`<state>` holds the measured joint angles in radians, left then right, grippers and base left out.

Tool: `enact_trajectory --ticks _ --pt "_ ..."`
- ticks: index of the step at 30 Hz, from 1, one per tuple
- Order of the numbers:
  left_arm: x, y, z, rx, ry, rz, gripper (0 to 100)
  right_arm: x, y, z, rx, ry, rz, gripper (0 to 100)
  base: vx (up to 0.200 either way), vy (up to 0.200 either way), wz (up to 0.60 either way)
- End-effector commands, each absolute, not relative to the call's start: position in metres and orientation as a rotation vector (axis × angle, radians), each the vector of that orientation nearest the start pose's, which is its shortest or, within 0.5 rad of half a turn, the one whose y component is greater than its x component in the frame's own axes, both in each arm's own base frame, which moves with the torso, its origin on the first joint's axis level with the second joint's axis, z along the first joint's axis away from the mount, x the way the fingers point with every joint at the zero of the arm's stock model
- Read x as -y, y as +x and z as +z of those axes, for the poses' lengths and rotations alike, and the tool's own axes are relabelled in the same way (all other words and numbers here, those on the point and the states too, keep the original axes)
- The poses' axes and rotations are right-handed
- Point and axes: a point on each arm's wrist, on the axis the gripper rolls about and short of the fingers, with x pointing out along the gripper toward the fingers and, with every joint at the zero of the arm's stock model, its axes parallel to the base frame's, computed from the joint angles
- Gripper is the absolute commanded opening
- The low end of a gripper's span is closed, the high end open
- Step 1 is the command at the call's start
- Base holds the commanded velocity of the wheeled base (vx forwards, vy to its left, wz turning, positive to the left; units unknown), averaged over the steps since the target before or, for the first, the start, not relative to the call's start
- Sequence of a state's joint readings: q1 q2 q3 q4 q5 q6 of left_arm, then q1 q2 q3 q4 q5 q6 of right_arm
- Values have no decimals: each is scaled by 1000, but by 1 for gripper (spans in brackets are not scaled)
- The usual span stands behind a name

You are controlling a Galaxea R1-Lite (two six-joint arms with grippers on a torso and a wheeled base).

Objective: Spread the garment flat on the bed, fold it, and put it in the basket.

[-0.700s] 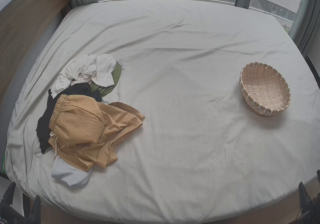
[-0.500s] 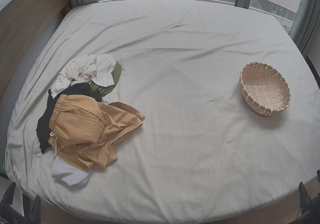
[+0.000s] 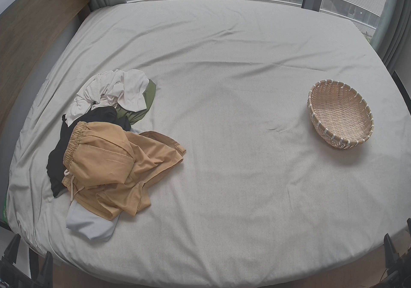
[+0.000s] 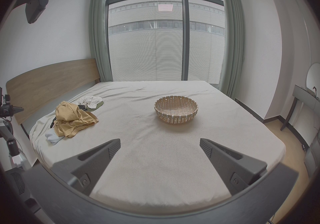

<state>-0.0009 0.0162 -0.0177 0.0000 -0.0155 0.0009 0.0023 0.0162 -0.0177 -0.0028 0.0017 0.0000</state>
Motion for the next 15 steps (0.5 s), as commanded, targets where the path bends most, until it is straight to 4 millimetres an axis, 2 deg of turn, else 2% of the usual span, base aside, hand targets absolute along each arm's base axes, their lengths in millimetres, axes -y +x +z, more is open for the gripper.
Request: enact_trajectory --ticks 1,15 --pt "0 -22 76 -6 5 -15 100 0 -23 76 2 0 6 100 0 0 0" --pt "1 -23 76 2 35 -32 100 0 -23 76 0 0 5 100 0 0 0"
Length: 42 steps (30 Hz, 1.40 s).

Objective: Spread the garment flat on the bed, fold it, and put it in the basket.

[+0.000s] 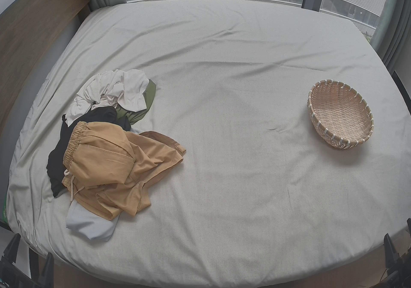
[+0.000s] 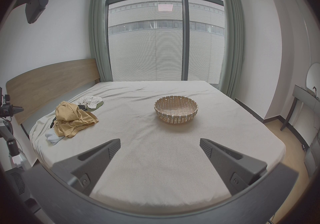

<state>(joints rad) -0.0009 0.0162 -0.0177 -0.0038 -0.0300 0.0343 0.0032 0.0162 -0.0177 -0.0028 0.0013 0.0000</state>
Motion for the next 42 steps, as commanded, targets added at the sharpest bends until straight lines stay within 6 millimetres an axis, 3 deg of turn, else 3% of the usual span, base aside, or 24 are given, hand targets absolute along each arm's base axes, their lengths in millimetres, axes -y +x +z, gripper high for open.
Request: enact_trajectory --ticks 1,6,9,10,11,13,19,22,23,26,42 --pt "1 -23 76 4 40 -32 100 0 -23 76 0 0 5 100 0 0 0" --pt "1 -23 76 7 46 -32 100 0 -23 76 0 0 5 100 0 0 0" --pt "1 -24 91 65 30 -28 100 0 -23 76 0 0 5 100 0 0 0" --pt "0 -37 193 327 -9 -32 100 0 -23 76 0 -2 6 100 0 0 0" --pt "0 -35 216 337 -13 -35 100 0 -23 76 0 -2 6 100 0 0 0" --pt "0 -30 239 303 -27 -64 100 0 -23 76 2 -2 6 100 0 0 0" --pt "5 10 207 -25 -180 -312 100 0 -23 76 3 0 6 100 0 0 0" --pt "6 14 204 -52 -202 -322 100 0 -23 76 3 0 6 100 0 0 0" --pt "11 34 198 -156 -321 -364 100 0 -23 76 2 0 6 100 0 0 0" --pt "16 49 196 -216 -358 -392 100 0 -23 76 3 0 6 100 0 0 0" --pt "29 100 168 -553 -472 -415 100 0 -23 76 2 -2 6 100 0 0 0"
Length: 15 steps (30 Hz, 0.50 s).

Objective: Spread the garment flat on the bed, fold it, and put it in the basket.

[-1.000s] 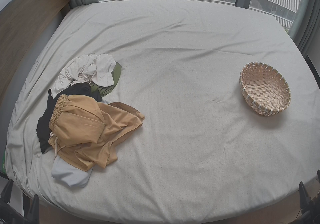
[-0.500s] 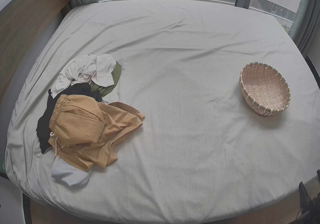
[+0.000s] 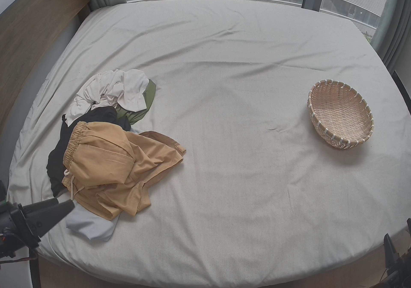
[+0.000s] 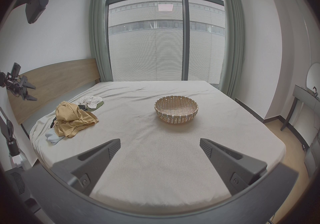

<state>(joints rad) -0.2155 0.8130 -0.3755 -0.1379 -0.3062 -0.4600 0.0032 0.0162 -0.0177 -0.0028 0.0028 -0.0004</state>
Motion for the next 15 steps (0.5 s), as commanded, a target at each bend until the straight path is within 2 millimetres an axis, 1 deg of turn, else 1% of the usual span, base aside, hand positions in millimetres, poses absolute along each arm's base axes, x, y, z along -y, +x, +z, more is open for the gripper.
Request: enact_trajectory --ticks 1,2,3,6,8,15 --pt "31 107 165 -575 -478 -409 100 0 -23 76 2 -2 6 100 0 0 0" --pt "32 113 162 -594 -487 -408 100 0 -23 76 2 -3 5 100 0 0 0" --pt "32 113 162 -594 -487 -408 100 0 -23 76 2 -3 5 100 0 0 0" --pt "37 134 154 -634 -536 -396 100 0 -23 76 2 -3 5 100 0 0 0" --pt "39 142 151 -642 -551 -390 100 0 -23 76 2 -3 5 100 0 0 0" --pt "46 158 129 -759 -555 -366 100 0 -23 76 2 -3 6 100 0 0 0"
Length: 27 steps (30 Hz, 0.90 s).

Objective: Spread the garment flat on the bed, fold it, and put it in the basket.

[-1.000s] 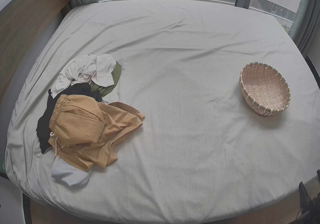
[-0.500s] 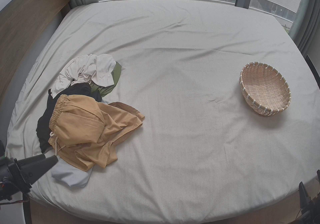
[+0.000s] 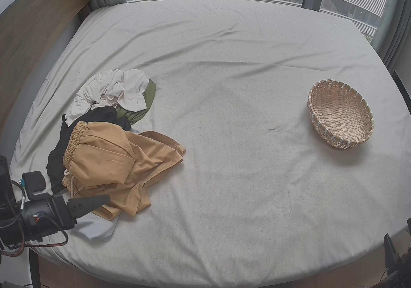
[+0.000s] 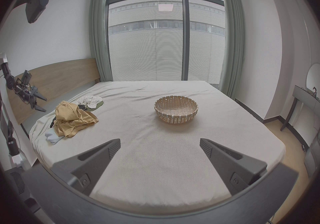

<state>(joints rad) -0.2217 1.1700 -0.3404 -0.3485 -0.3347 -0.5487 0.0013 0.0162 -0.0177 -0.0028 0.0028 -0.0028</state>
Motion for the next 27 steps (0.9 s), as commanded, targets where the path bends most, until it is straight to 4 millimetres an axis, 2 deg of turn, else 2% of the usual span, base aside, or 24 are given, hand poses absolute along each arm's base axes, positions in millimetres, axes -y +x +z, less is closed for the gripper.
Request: enact_trajectory --ticks 1,10,14,27 --pt "46 161 127 -774 -560 -361 100 0 -23 76 2 -3 5 100 0 0 0" --pt "51 175 121 -847 -647 -365 100 0 -23 76 2 -3 5 100 0 0 0" --pt "55 191 107 -869 -646 -353 100 0 -23 76 2 -3 6 100 0 0 0" --pt "60 216 71 -919 -636 -300 100 0 -23 76 2 -2 6 100 0 0 0"
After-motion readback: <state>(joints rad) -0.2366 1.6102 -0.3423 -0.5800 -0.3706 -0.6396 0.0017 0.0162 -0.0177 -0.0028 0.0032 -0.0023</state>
